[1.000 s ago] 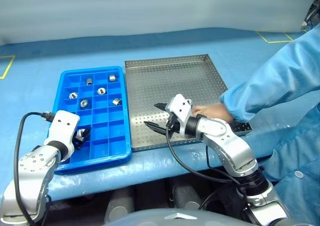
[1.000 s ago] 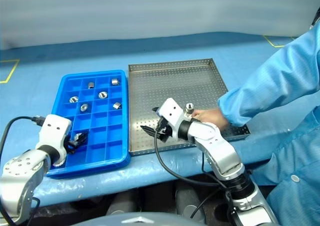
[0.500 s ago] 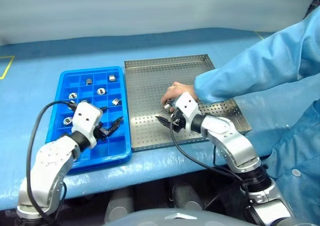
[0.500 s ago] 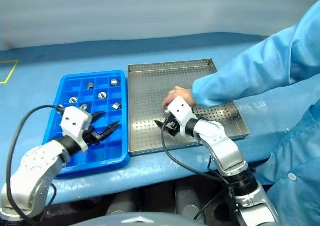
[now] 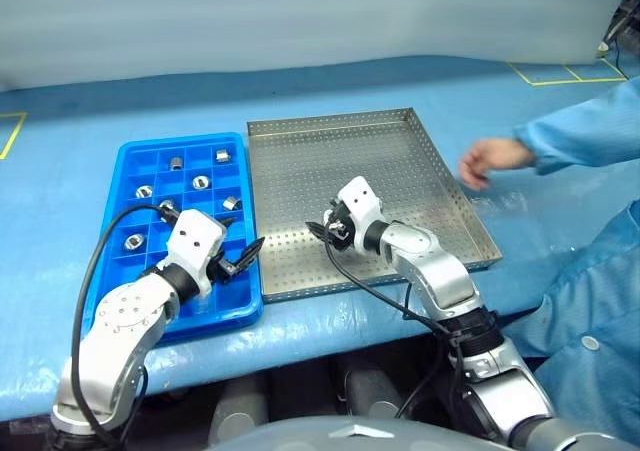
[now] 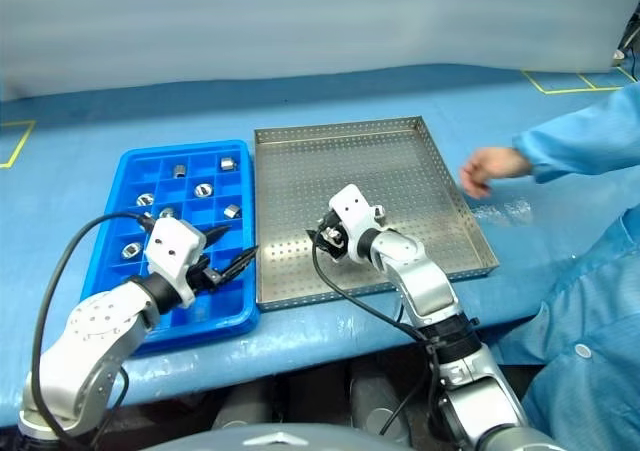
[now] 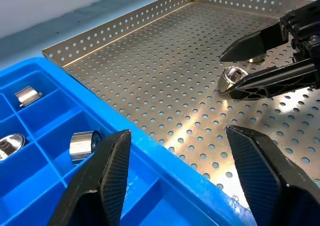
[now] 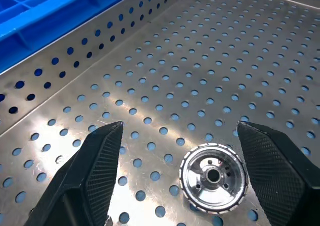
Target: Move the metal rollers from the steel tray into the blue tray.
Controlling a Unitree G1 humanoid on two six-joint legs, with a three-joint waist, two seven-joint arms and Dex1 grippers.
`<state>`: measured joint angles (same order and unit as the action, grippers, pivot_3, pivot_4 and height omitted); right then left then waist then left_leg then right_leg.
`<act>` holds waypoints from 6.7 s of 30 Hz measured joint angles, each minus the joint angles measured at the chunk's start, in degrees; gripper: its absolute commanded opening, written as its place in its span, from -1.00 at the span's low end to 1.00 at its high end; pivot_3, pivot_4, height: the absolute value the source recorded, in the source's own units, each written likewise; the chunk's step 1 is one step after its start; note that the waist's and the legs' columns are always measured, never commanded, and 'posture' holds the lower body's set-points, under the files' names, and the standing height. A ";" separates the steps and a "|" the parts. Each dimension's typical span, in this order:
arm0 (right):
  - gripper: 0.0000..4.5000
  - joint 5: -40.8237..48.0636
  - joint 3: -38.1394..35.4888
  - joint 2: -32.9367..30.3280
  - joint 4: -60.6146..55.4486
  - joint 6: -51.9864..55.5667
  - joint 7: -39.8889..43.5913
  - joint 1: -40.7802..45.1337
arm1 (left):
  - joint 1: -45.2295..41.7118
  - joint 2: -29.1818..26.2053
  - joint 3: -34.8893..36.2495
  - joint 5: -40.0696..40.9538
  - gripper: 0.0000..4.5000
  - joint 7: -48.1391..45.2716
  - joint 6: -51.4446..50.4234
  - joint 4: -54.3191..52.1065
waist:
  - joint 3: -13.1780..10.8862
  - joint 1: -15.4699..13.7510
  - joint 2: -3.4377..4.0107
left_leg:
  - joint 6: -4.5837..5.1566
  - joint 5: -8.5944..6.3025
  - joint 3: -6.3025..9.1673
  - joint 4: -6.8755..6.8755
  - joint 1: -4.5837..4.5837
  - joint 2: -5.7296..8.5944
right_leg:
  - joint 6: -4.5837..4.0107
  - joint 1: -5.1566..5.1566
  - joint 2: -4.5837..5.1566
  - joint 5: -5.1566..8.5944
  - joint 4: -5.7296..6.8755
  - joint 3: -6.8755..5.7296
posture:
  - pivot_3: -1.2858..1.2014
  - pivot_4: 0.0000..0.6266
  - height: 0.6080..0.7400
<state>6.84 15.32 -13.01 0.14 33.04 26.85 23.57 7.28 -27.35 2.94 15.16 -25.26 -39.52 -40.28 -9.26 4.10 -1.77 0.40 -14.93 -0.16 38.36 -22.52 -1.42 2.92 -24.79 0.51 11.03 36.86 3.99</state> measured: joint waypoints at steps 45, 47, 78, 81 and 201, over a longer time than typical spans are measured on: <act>-0.24 -1.94 9.78 20.49 25.78 -14.08 10.39 20.45 | 23.13 5.08 13.55 -1.93 0.48 8.16 2.07 -11.68 | -0.03 -5.84 0.04 | -0.09 0.05 0.09 -0.25 -0.03 -0.12 | -0.35 -0.14 0.06 0.17 -0.02 -0.32 | 0.25 -0.52 1.00; -0.24 -2.20 9.00 20.53 30.43 -16.23 10.46 21.55 | 23.47 5.66 12.97 -2.57 0.48 8.67 2.53 -11.69 | -0.03 -6.28 0.04 | -0.10 0.05 0.10 -0.25 -0.03 -0.11 | -0.36 -0.13 0.04 0.18 -0.02 -0.34 | 0.25 -0.52 1.00; 0.63 -5.04 1.56 -2.50 -10.09 3.24 5.35 0.61 | 5.83 5.73 -0.89 -3.49 0.48 6.05 2.86 -3.16 | -0.06 -3.75 0.19 | -0.14 0.07 0.16 -0.25 -0.02 -0.12 | -0.38 -0.14 -0.09 0.20 0.06 -0.31 | 0.03 -0.52 1.00; 0.63 -6.24 0.33 -4.39 -12.16 5.68 2.99 -0.63 | 4.03 5.58 -1.73 -3.37 0.48 5.06 2.88 -1.52 | -0.05 -2.67 0.20 | -0.13 0.07 0.16 -0.24 -0.04 -0.11 | -0.38 -0.14 -0.10 0.20 0.05 -0.27 | 0.00 -0.52 1.00; 0.60 -4.48 3.94 2.45 -5.57 2.90 3.52 0.77 | 7.11 2.34 -1.08 -8.14 0.48 6.14 1.33 -2.92 | -0.06 -3.54 0.18 | -0.36 0.19 0.52 -0.41 -0.01 -0.22 | -0.65 -0.05 -0.16 0.30 0.07 -0.70 | 0.09 -0.52 1.00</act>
<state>2.36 19.26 -10.55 -5.42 35.93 30.37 24.34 14.39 -25.00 1.87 7.01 -19.12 -38.19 -43.21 -9.32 0.55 -1.59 0.04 -14.73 0.36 37.95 -22.54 -1.64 2.28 -24.84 0.35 11.34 36.93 3.28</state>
